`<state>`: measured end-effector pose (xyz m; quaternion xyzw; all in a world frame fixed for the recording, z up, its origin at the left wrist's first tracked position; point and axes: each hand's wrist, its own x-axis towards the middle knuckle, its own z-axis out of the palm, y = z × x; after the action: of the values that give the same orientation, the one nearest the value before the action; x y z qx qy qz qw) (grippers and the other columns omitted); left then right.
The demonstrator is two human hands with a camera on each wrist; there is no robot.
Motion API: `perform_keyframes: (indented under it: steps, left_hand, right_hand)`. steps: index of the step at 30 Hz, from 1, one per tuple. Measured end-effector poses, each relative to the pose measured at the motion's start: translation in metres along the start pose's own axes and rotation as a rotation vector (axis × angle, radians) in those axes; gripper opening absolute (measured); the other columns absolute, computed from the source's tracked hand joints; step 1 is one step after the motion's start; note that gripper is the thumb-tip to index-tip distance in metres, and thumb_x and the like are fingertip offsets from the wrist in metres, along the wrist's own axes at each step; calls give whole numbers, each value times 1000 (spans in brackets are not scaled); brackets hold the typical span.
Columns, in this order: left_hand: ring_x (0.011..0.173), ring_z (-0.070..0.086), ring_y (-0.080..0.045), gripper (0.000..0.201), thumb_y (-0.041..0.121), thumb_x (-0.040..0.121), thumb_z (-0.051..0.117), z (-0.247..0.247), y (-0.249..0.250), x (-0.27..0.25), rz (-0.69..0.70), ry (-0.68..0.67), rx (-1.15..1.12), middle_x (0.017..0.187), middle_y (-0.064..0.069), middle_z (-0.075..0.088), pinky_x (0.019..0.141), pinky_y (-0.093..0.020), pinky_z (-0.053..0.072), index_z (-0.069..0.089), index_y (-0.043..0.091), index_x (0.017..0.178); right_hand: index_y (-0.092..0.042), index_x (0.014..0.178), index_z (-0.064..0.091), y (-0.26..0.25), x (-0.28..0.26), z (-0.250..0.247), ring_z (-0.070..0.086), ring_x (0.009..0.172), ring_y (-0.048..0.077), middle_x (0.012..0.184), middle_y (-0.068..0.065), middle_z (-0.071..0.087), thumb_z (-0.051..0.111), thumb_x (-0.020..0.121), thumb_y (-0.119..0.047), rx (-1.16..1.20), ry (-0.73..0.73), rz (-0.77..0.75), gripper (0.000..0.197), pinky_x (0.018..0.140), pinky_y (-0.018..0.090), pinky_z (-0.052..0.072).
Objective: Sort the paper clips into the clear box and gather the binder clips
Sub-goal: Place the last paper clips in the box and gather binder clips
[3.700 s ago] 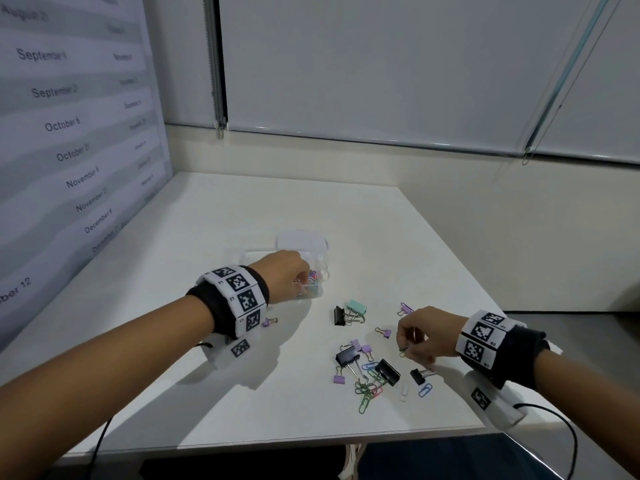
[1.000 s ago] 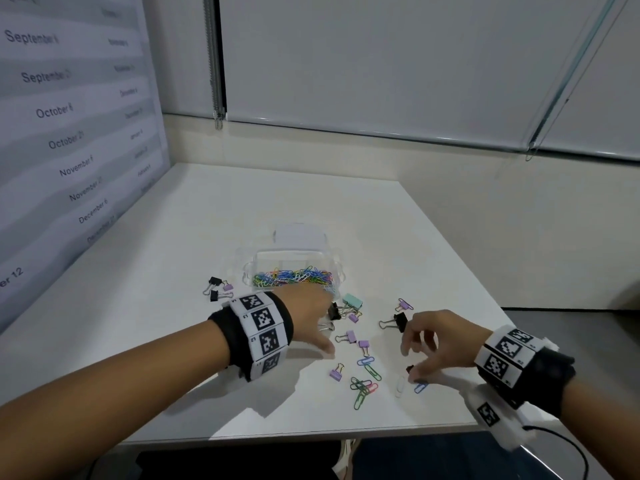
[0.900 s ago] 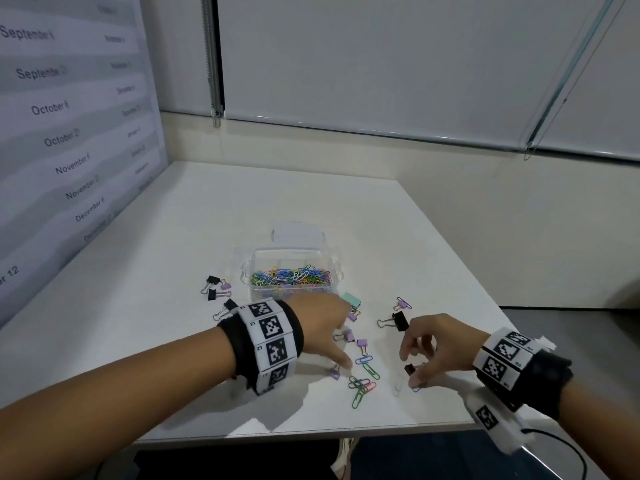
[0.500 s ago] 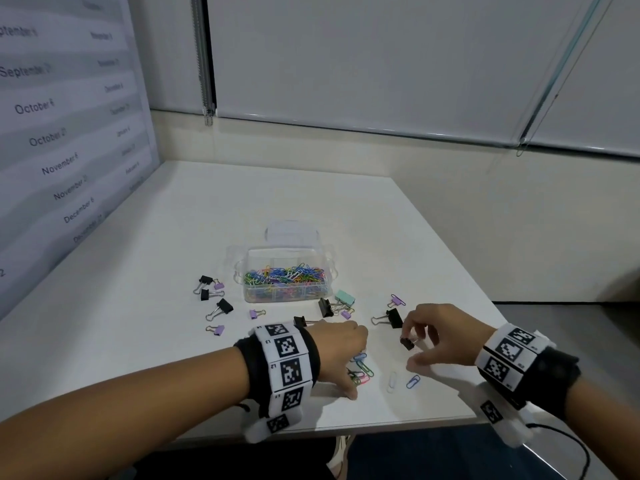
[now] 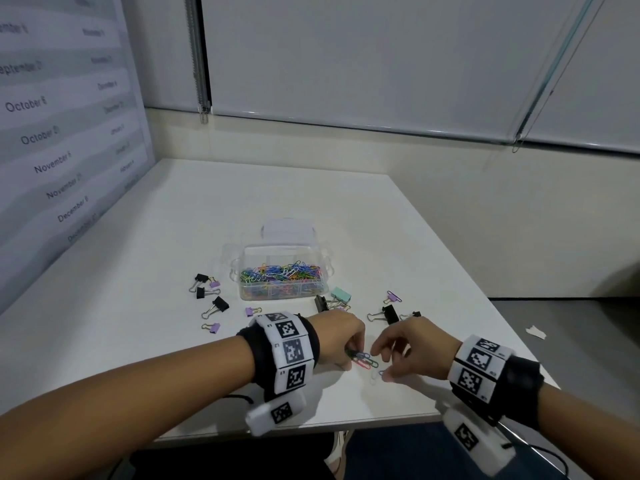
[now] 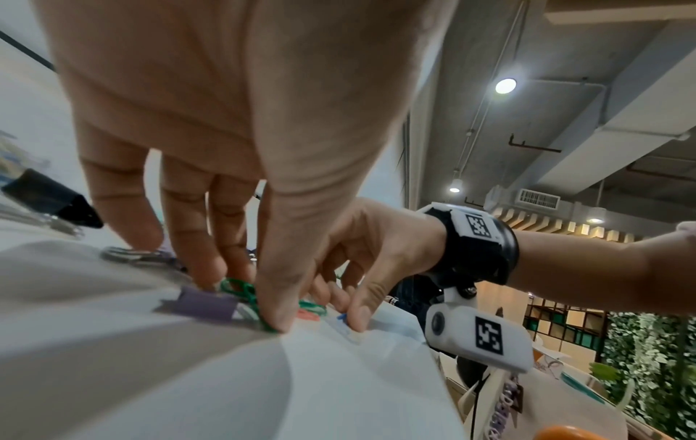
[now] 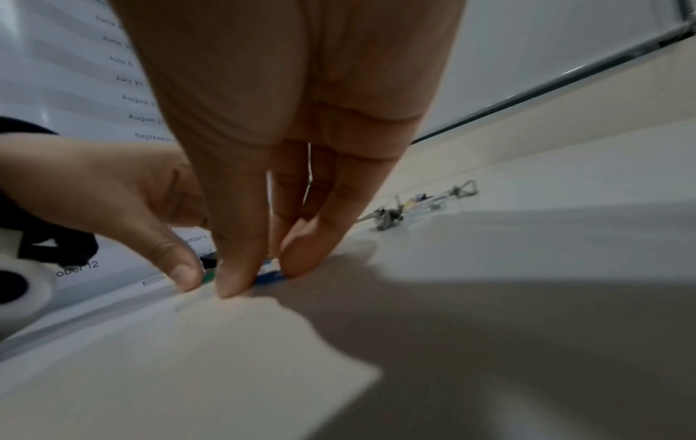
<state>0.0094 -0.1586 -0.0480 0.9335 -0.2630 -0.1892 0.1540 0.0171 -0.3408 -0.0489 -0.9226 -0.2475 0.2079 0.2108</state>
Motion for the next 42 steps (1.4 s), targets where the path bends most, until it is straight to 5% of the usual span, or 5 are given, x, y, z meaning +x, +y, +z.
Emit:
perform_keyframes:
  steps: [8,17,31,38,42]
  left_hand:
    - [79,49,-16,27,6,74,70,-5,-7,-3,-60,39,26,103,-12,68,62,-21,34,65,4,100]
    - [89,60,-21,27,1,77,62,-5,-12,-8,-54,8,-9,105,-12,70,60,-18,41,69,5,103]
    - [73,55,-14,17,1,75,65,-11,-29,-18,-50,1,-10,95,-14,72,45,-1,34,71,1,91]
    - [73,56,-8,13,5,78,64,-50,-52,-27,-111,219,-37,94,-9,72,50,0,36,71,5,89]
    - [68,54,-6,13,4,80,62,-74,-71,-33,-193,394,-55,94,-6,71,56,-5,36,71,7,89]
  right_hand:
    - [-17,97,70,-18,21,7,47,60,1,75,-10,58,81,68,-23,-63,25,-22,32,58,7,38]
    - [-23,79,67,-29,34,4,52,58,-2,67,-13,58,74,74,-20,-138,-49,-6,9,58,5,37]
    - [-28,64,60,-31,41,-1,52,46,-9,57,-16,57,68,69,-9,-145,-72,0,21,53,7,40]
    - [-15,68,65,-44,55,-30,62,48,3,60,-5,65,72,76,-7,15,15,-11,13,48,15,50]
    - [-17,68,66,-59,78,-49,66,52,8,61,-5,67,73,76,-7,67,150,-54,14,61,25,58]
